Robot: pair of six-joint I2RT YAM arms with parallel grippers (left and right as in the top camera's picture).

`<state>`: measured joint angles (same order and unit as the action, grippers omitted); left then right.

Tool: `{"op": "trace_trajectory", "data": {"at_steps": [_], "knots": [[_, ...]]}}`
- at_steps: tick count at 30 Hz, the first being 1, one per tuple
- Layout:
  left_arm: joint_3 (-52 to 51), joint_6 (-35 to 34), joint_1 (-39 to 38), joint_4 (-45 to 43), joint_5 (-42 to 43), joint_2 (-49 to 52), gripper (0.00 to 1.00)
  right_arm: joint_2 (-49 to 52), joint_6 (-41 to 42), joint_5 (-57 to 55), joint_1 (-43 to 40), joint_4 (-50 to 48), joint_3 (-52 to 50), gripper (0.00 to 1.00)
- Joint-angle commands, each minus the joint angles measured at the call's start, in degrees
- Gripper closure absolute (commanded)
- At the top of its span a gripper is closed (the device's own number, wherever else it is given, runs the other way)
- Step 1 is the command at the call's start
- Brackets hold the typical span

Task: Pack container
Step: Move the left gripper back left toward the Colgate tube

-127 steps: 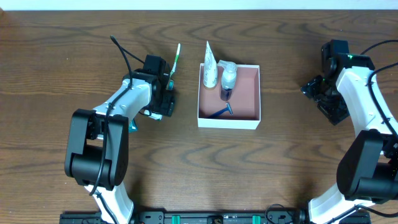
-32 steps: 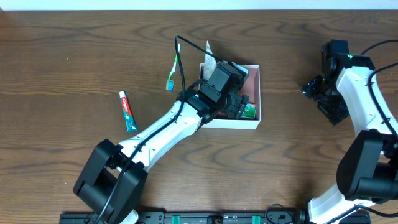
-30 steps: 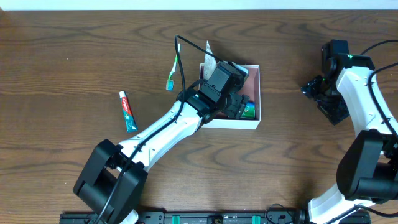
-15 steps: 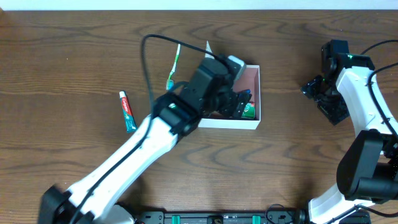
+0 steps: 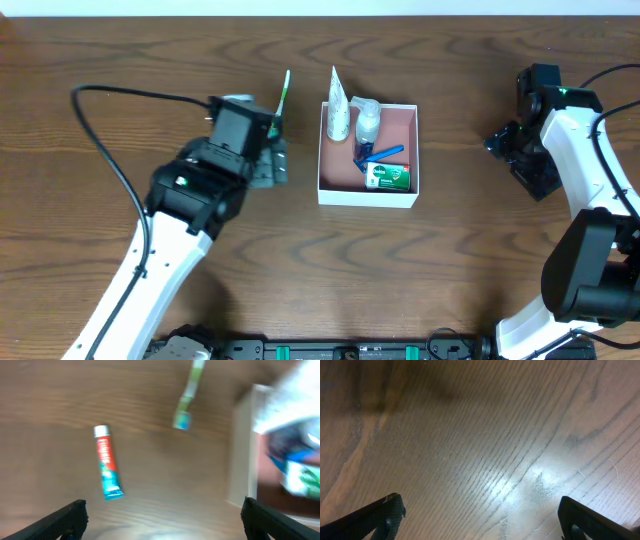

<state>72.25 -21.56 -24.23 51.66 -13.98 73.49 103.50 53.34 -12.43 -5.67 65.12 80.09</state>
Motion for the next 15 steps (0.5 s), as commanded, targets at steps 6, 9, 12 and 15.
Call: {"op": "trace_trajectory", "data": {"at_steps": [6,9,12,15], "knots": [[-0.92,-4.61,9.79,0.24,-4.31,7.74,0.02,0.44,-0.24,-0.63,-0.33,0.02,0.39,0.01],[-0.92,-6.19,14.64,0.35,-2.82,12.44,0.02,0.44,-0.24,-0.63,-0.33,0.02,0.39,0.01],[-0.92,-6.16,19.41,0.35,0.09,17.55,0.02,0.44,-0.24,-0.63,-0.33,0.02,0.39,0.01],[-0.92,-5.92,22.93,0.13,1.99,22.53,0.02,0.44,-0.24,-0.63,-0.33,0.02,0.39,0.01]]}}
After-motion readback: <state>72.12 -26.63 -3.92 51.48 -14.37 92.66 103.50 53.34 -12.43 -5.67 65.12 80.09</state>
